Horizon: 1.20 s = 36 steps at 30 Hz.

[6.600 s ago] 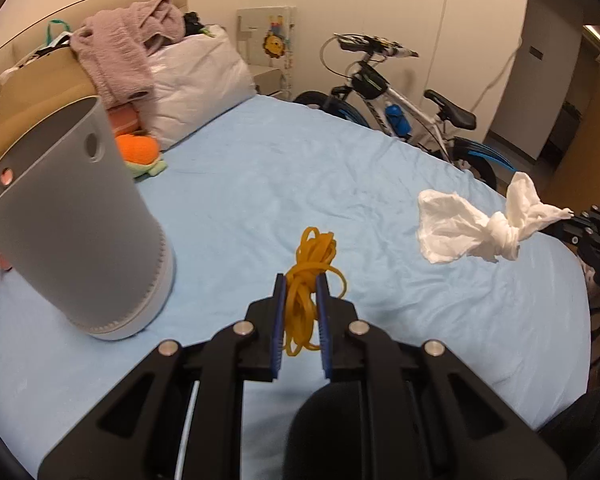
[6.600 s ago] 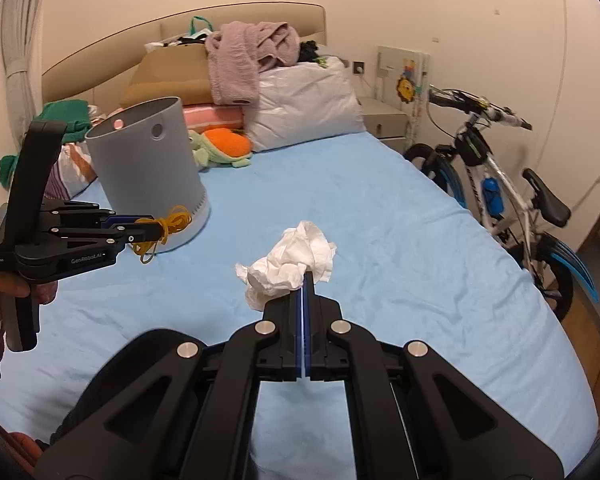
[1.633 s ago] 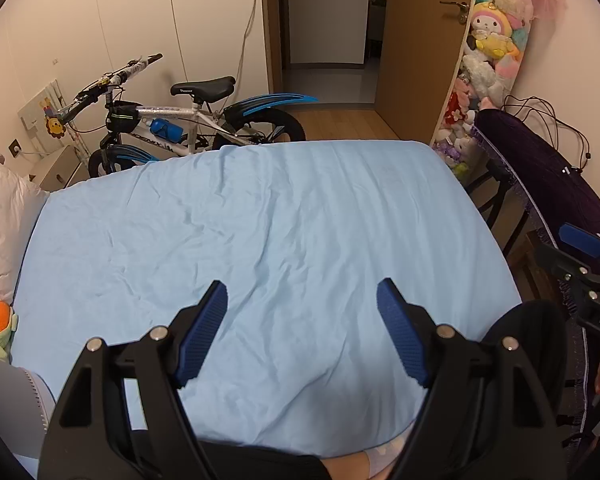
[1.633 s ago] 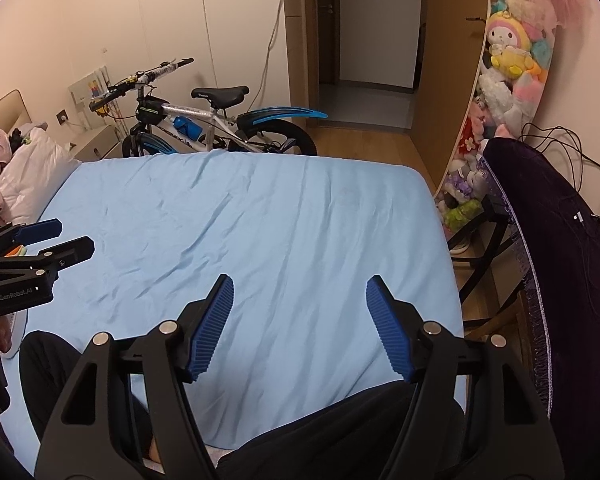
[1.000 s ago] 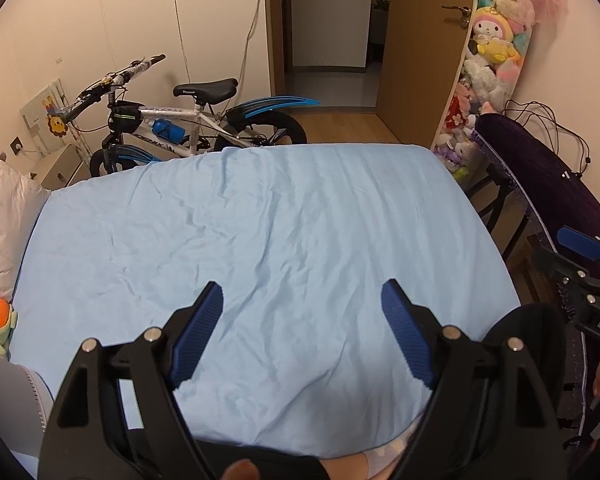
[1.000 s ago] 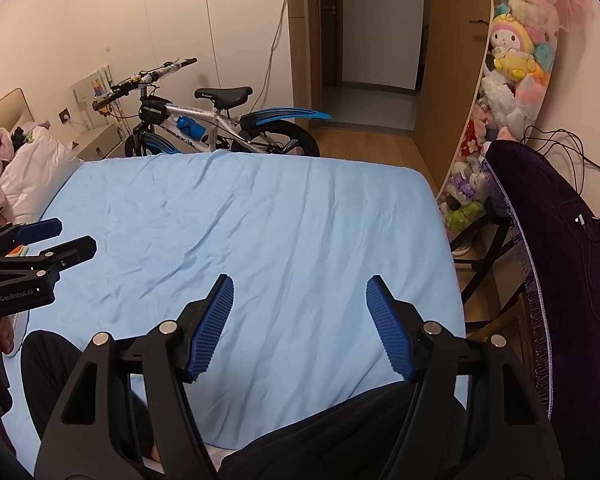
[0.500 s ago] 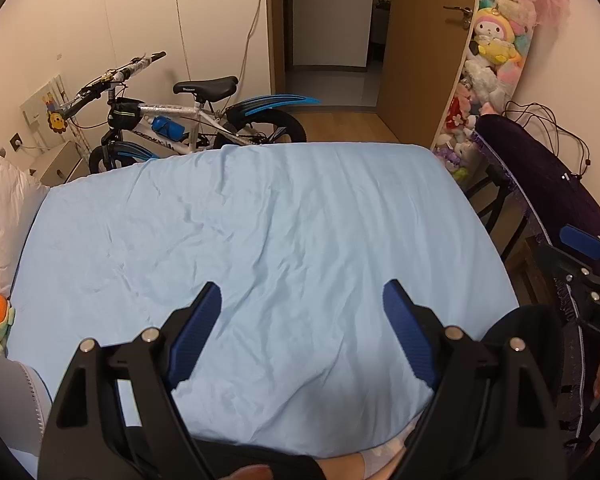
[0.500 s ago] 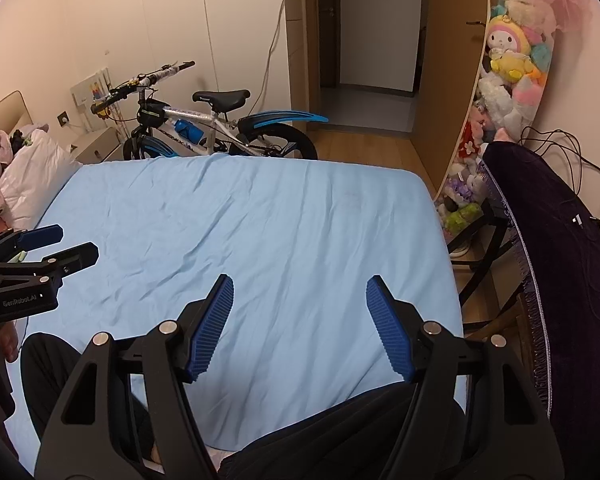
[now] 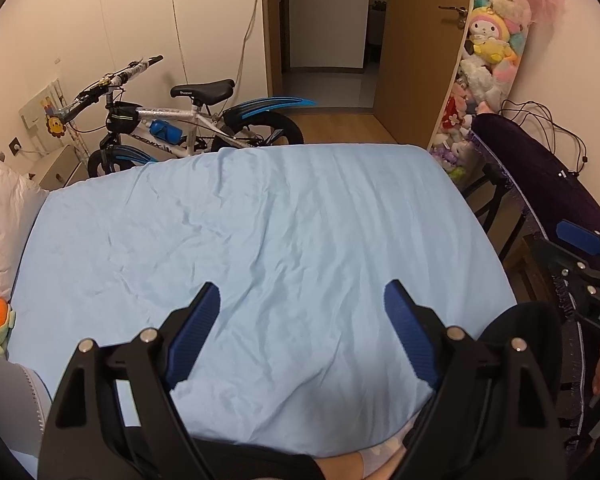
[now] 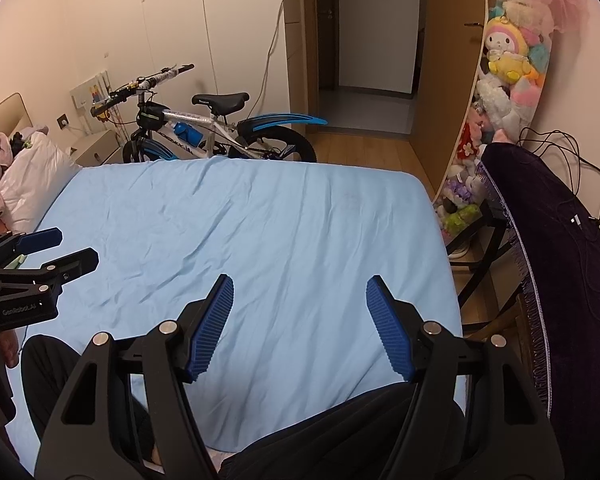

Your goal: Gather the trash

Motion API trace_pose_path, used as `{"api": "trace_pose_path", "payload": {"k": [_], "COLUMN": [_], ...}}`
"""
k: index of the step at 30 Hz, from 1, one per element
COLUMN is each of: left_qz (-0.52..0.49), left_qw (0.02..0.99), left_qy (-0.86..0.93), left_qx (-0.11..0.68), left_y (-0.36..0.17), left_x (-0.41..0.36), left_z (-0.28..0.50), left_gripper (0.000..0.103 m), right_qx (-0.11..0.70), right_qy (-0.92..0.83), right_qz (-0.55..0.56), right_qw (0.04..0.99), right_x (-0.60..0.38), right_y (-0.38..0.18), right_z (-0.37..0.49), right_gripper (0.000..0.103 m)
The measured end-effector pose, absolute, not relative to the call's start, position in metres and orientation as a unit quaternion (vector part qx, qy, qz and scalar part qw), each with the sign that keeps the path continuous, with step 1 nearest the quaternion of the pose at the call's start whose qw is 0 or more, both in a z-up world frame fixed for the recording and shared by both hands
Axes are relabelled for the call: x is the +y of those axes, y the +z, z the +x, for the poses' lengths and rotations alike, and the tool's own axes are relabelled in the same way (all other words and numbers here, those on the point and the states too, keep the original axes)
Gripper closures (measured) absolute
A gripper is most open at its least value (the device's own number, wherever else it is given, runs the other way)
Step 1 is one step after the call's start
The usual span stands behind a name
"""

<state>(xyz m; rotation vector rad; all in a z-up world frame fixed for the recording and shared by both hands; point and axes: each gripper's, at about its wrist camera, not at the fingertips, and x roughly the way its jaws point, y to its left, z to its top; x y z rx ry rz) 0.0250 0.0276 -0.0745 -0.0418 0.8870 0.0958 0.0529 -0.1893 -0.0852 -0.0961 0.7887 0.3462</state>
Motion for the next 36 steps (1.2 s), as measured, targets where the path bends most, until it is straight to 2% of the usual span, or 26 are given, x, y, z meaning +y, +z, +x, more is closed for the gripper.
{"api": "trace_pose_path", "payload": {"k": [36], "left_qz": [-0.001], "left_qw": [0.909], "left_qy": [0.030], "left_qx": [0.416], "left_y": [-0.068], "left_x": [0.017], "left_z": [0.020], "left_gripper": [0.018], "right_qx": [0.382], "right_qy": [0.164], "right_qz": [-0.045], "right_qw": [0.908], "right_x": [-0.190], "right_y": [-0.085], "right_z": [0.050], "right_gripper": [0.037]}}
